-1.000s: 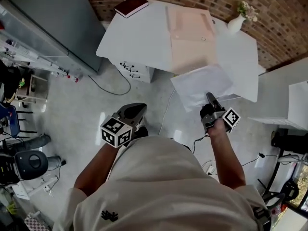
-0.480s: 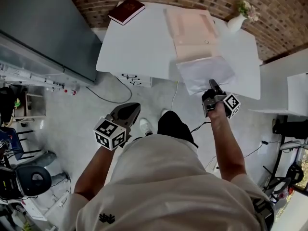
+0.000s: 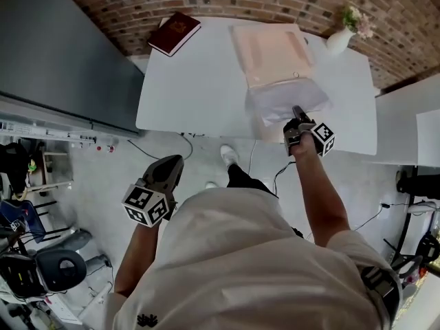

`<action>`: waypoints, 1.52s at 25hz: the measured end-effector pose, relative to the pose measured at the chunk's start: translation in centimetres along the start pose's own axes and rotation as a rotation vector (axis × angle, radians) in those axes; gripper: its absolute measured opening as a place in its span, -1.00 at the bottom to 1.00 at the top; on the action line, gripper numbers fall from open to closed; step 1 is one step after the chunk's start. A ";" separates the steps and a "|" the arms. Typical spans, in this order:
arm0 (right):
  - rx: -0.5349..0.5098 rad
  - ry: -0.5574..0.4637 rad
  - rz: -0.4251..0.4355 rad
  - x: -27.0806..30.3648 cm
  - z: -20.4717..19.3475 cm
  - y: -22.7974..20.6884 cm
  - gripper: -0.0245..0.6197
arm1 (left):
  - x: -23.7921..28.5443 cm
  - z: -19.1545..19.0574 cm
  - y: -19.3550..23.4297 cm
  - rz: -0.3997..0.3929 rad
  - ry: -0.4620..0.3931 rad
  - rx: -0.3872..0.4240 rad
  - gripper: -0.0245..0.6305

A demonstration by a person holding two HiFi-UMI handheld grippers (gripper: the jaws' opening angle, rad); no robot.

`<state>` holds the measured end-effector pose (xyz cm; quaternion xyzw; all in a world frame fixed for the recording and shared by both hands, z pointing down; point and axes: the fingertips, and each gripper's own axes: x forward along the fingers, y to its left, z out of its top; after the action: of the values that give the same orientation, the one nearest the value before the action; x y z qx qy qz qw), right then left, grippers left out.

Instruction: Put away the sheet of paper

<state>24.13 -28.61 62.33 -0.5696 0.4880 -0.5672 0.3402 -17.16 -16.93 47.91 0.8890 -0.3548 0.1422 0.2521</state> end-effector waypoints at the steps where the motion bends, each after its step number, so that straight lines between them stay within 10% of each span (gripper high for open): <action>1: 0.003 0.001 0.001 1.2 0.5 0.1 -0.84 | 0.8 0.5 0.5 0.007 0.006 0.004 -0.85; 38: 0.026 0.040 -0.130 26.4 6.5 1.4 -0.84 | 11.5 8.6 8.8 0.209 0.048 -0.069 -0.85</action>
<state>27.09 -55.01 68.49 -0.5840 0.4494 -0.6057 0.3001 -14.62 -33.51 48.79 0.8342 -0.4443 0.1767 0.2749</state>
